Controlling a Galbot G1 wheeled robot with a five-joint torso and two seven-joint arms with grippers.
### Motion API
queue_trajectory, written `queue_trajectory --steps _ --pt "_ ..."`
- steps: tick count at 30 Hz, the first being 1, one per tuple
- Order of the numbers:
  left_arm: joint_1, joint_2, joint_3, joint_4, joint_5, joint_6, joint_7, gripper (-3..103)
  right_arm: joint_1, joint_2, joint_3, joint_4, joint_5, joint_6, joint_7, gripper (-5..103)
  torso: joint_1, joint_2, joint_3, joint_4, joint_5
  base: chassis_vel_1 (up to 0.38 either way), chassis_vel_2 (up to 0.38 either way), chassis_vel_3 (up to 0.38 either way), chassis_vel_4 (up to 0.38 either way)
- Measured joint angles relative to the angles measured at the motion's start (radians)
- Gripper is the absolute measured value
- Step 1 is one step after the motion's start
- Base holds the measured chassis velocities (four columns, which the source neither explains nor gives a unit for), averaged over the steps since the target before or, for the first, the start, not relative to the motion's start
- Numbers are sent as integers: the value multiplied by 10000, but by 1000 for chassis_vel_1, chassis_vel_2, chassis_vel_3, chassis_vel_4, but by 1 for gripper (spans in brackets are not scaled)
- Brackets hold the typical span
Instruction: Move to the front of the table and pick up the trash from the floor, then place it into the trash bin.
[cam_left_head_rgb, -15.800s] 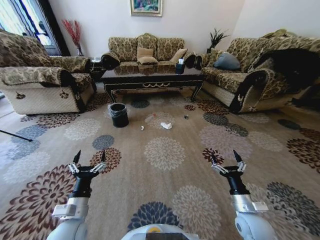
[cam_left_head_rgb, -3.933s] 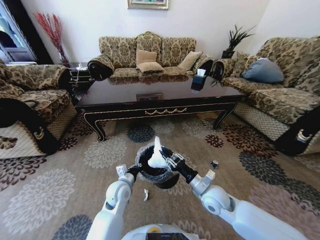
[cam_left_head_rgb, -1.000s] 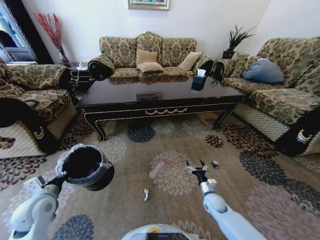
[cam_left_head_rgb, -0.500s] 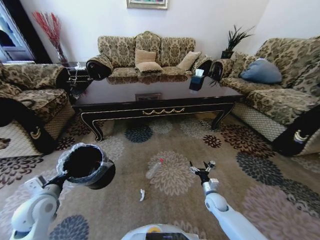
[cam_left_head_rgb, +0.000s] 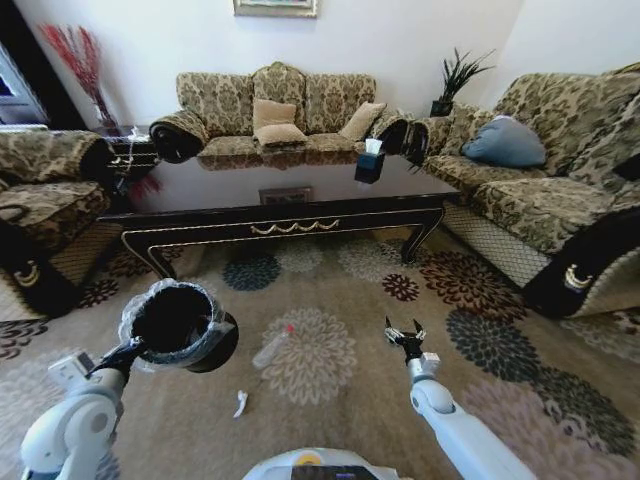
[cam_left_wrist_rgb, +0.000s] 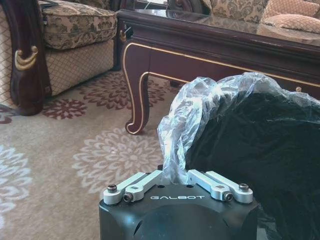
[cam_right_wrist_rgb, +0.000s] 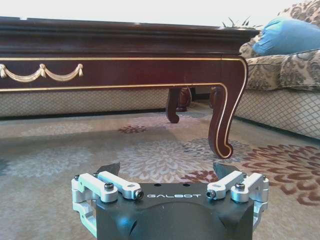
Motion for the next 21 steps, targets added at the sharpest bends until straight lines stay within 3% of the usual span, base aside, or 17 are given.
queue_trajectory --steps 8,12,21 --pt "70 -83 55 -39 103 -56 7 3 -142 139 -82 -65 -436 -21 -47 100 0 -1 -2 1 -4 -62 31 61 -27" --pt "119 -64 35 -107 107 -61 11 3 35 333 -32 -266 -718 -929 51 100 -3 0 -4 -4 -1 0 0 0 0" --pt "397 -96 -150 -339 116 -63 9 3 829 756 -429 -1615 -767 -1896 73 100 -2 0 -3 -3 -1 0 0 0 0"
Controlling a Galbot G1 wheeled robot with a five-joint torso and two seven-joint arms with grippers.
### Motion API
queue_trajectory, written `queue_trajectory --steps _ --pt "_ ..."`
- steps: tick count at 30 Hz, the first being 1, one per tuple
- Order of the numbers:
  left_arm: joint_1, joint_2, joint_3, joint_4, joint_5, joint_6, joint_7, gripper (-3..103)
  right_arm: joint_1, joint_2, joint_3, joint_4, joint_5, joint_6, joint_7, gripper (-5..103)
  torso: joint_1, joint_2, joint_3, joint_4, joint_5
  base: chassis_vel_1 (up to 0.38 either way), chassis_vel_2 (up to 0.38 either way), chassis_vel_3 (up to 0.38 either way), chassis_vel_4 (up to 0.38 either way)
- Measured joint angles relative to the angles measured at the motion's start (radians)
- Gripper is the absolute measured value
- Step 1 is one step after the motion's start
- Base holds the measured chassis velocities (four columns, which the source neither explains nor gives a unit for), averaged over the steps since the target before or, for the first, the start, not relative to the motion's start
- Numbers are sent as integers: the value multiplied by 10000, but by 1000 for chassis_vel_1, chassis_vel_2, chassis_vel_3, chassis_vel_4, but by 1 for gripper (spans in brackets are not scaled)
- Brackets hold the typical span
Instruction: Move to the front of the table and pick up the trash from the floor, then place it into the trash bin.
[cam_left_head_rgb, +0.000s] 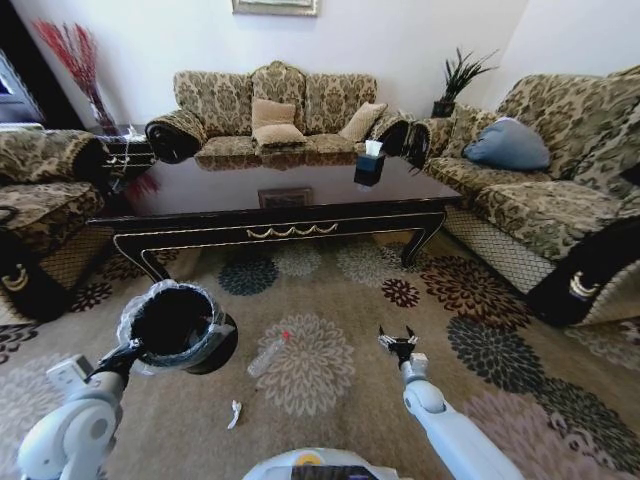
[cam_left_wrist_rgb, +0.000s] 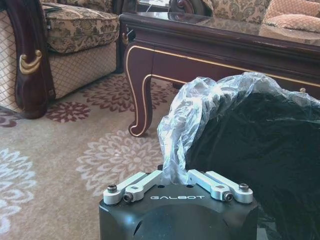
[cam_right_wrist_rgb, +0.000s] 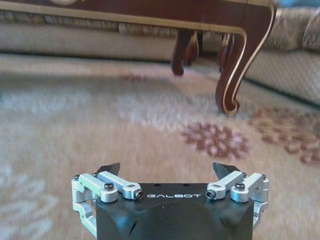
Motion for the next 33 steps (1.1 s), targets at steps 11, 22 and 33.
queue_trajectory --steps 11,22,33 --pt "299 -296 -163 -198 195 34 -46 3 1029 667 -311 -2124 260 159 71 100 0 0 1 1 0 0 0 0 0" --pt "478 -587 -258 -336 357 49 -59 3 1783 1202 -428 -3649 1114 689 112 100 0 0 1 1 0 0 0 0 0" --pt "586 -618 -367 -439 375 57 -66 3 2577 1787 79 -5391 836 1353 229 100 0 -1 2 1 1 0 0 0 0"
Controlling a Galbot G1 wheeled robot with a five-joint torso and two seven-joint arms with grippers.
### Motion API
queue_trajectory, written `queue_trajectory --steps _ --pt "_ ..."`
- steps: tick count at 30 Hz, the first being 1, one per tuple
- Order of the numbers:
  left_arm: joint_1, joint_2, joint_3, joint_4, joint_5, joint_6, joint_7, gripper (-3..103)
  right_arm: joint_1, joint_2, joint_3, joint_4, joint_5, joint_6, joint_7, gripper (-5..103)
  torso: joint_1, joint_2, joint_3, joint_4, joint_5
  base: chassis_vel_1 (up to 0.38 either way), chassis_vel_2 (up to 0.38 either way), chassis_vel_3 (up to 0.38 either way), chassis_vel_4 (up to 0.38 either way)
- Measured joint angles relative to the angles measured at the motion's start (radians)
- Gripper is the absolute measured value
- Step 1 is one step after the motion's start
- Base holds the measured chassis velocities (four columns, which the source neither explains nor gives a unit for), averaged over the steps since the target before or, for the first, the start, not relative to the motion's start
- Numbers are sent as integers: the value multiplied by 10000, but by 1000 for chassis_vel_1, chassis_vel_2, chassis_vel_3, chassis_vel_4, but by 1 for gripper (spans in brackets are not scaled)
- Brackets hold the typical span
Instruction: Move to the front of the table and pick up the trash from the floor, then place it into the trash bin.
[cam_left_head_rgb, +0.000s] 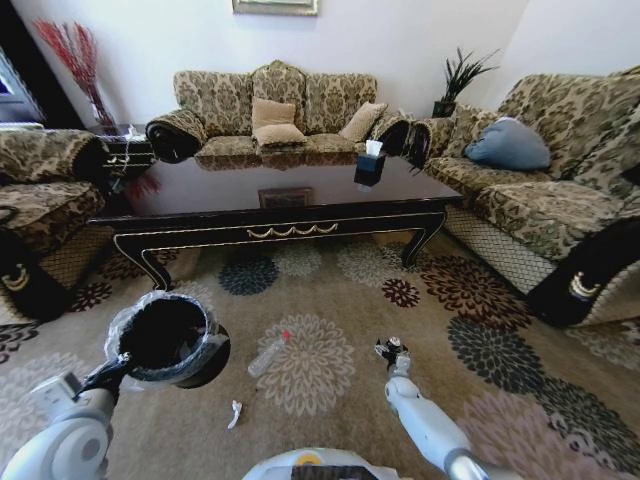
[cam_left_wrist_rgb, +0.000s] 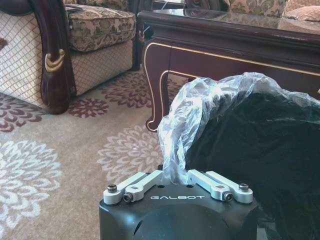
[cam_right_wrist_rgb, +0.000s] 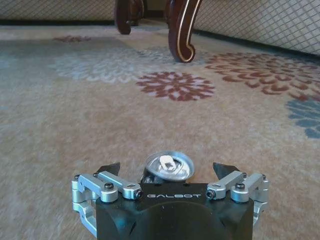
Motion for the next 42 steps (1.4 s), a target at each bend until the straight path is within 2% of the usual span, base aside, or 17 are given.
queue_trajectory --steps 10,24,27,29,32,33,35,42 --pt "83 -19 -26 -122 -23 1 2 3 247 85 154 -357 86 23 -149 100 0 0 -1 -1 0 0 0 0 0" --pt "142 63 -102 -170 -69 1 11 3 657 242 460 -1297 -47 169 -929 101 0 1 0 0 0 0 0 0 0" --pt "71 79 -57 -132 -70 1 11 3 657 235 461 -1343 -50 70 -944 85 0 0 -1 -1 0 0 0 0 0" --pt "51 82 -43 -122 -70 1 11 3 652 232 459 -1356 -54 41 -952 85 0 1 -1 -2 0 0 0 0 0" --pt "20 82 -3 -84 -71 1 11 3 602 231 455 -1387 -111 8 -1005 70 0 1 -1 -1 0 0 0 0 0" --pt "20 82 -3 -84 -71 1 11 3 602 231 455 -1387 -111 8 -1005 70 0 1 -1 -1 0 0 0 0 0" --pt "3 73 23 -53 -70 1 11 3 562 236 452 -1384 -151 11 -1042 58 0 0 -1 -1 -2 0 0 0 0" --pt "-33 54 95 -27 -54 2 11 3 494 232 438 -1272 -196 51 -1061 51 0 0 -1 -1 -2 0 0 0 0"
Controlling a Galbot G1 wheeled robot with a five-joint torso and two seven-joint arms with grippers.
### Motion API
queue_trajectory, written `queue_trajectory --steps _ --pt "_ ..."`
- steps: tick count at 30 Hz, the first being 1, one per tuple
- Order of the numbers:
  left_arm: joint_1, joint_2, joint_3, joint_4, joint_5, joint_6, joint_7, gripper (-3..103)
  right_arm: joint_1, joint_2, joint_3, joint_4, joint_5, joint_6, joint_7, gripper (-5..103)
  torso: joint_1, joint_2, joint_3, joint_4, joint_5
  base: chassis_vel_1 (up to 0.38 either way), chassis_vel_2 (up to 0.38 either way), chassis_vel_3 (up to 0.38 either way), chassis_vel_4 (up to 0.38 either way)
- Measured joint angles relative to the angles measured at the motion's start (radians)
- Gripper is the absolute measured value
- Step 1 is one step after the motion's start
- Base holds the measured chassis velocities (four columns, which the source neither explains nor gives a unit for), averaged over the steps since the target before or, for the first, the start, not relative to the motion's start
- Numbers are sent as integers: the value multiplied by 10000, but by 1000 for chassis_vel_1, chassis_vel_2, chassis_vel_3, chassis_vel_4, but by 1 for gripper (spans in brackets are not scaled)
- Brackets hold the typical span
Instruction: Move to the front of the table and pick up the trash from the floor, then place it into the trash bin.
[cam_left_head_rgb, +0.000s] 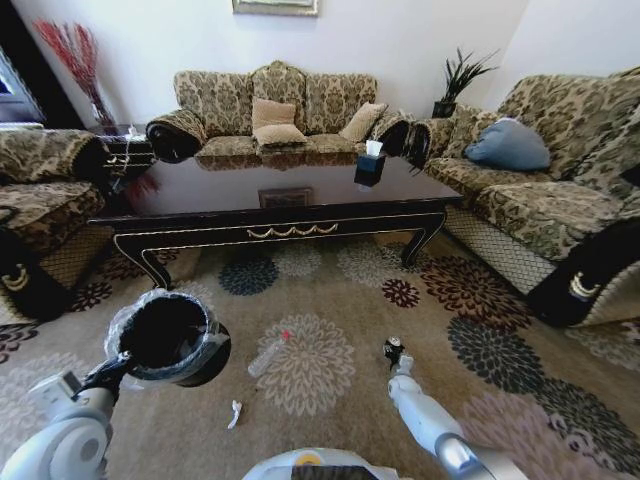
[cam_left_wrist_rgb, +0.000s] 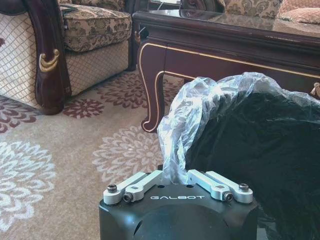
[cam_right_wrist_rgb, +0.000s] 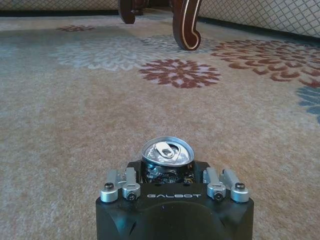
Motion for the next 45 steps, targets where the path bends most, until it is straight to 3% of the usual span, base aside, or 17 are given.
queue_trajectory --steps 10,20,23,27,33,39,45 --pt "-73 -10 182 59 40 0 0 3 -745 -391 -207 1487 3 46 42 51 0 0 1 -1 5 0 0 0 0" --pt "-408 61 1057 328 443 0 1 3 -2170 -2053 -1006 6527 218 -22 265 51 0 0 1 -3 5 0 0 0 0" --pt "-605 291 1323 478 443 3 -1 3 -2626 -2984 -1492 8745 256 -104 308 51 0 0 0 4 0 0 0 0 0" --pt "-797 693 1678 541 427 43 -6 3 -2765 -3871 -2213 10620 215 241 -301 51 0 0 0 1 -5 0 0 0 0" --pt "-1299 1612 2470 625 246 199 0 3 -1895 -4463 -3824 12370 530 863 -1264 51 0 0 1 2 -1 0 0 0 0" --pt "-2159 2462 3420 1175 -144 272 44 3 -170 -4512 -5561 12994 1191 1140 -1611 51 0 0 2 -3 0 0 0 0 0" --pt "-2641 2544 3969 1526 -179 273 122 3 1708 -4244 -7405 12903 1383 1222 -1854 51 0 0 2 2 -1 0 0 0 0"
